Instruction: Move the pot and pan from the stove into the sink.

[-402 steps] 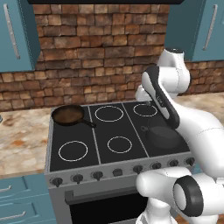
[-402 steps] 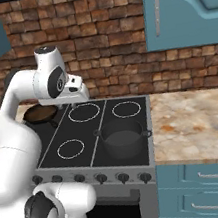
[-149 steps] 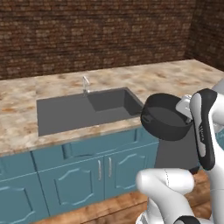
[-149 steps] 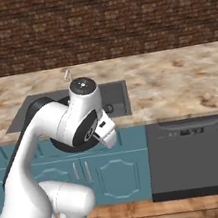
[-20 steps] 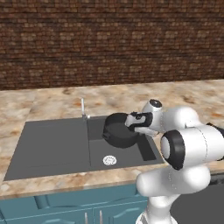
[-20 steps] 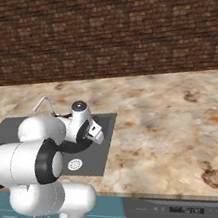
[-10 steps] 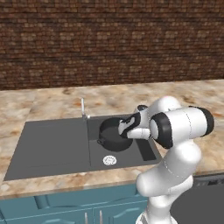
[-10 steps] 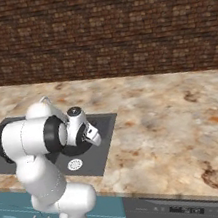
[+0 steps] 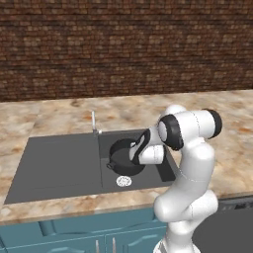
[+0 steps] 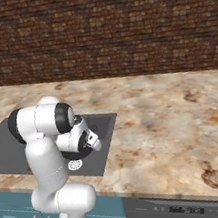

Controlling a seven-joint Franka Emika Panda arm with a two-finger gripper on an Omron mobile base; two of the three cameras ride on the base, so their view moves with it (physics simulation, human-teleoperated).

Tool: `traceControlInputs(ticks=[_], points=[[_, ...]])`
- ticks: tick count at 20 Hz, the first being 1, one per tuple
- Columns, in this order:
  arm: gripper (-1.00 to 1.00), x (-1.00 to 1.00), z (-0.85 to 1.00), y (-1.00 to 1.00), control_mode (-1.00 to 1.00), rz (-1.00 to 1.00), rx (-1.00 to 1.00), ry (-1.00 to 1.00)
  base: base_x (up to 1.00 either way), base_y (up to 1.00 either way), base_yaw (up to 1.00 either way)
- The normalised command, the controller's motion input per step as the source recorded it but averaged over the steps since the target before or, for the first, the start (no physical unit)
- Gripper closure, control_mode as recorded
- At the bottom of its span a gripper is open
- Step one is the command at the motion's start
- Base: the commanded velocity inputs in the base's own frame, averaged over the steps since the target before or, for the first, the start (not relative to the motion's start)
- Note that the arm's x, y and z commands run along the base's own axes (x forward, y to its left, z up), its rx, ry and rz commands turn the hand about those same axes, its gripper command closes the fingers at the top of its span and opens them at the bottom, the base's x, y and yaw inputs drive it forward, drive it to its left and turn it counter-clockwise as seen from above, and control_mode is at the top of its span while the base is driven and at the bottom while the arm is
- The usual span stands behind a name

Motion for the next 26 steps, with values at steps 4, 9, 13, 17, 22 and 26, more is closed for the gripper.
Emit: traceControlInputs(ticks=[4,9,13,17,22,26], points=[[1.0,0.18,-0.41,0.0,-1.0,0.0,0.0,-0.08,0.0,0.0,0.0],[1.0,0.17,-0.34,0.0,-1.0,0.0,0.0,-0.07,0.0,0.0,0.0],[-1.0,0.02,-0.08,0.0,-1.0,0.0,0.0,-0.03,0.0,0.0,0.0],[-1.0,0.0,0.02,0.0,-1.0,0.0,0.0,0.0,0.0,0.0,0.0],[-1.0,0.0,0.39,-0.04,-1.0,0.0,0.06,0.0,0.0,0.0,0.0],[-1.0,-0.04,0.74,-0.05,-1.0,0.0,0.1,0.0,0.0,0.0,0.0]])
